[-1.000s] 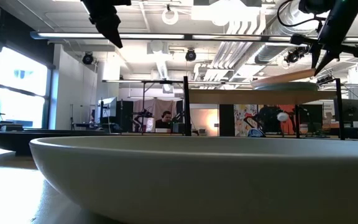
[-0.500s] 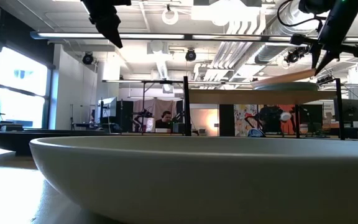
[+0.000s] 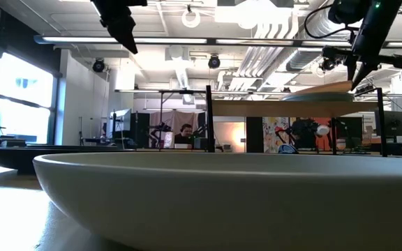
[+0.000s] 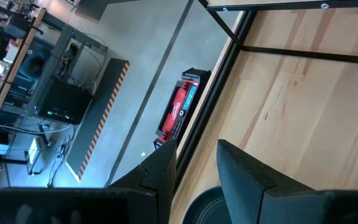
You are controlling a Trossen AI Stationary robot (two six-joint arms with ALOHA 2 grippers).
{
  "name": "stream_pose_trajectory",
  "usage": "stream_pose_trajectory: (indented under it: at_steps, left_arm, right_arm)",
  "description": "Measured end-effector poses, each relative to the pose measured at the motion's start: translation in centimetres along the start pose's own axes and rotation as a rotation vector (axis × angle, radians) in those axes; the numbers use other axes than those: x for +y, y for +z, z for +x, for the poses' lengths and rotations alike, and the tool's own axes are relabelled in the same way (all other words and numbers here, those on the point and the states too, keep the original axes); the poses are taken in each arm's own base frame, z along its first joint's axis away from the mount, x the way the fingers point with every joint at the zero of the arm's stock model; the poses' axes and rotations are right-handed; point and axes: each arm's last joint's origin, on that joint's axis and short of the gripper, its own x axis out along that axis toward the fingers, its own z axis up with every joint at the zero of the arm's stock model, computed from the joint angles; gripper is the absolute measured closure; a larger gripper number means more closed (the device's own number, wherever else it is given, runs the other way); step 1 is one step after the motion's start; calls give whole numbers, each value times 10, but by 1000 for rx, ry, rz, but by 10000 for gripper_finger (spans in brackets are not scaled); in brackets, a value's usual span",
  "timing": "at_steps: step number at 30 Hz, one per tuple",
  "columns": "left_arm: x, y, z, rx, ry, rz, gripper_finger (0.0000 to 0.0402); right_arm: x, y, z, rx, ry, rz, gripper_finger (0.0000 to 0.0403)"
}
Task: Place and stack plates onto a shelf
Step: Stack the pink plate on top of the light blue plate on the shelf
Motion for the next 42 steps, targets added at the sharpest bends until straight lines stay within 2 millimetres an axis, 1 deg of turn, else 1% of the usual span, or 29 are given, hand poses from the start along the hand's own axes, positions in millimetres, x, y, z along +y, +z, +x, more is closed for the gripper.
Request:
stream_pose_trajectory:
  at_steps: [7, 16, 42]
  left_arm:
    - [0, 0, 0, 0, 0, 0, 295]
    - [0, 0, 0, 0, 0, 0, 296]
    - [0, 0, 0, 1, 1, 1, 296]
  right_arm:
    - [0, 0, 0, 8, 5, -8, 402]
    - [1, -2, 0, 59, 37, -16, 402]
    - [1, -2, 0, 59, 36, 0, 402]
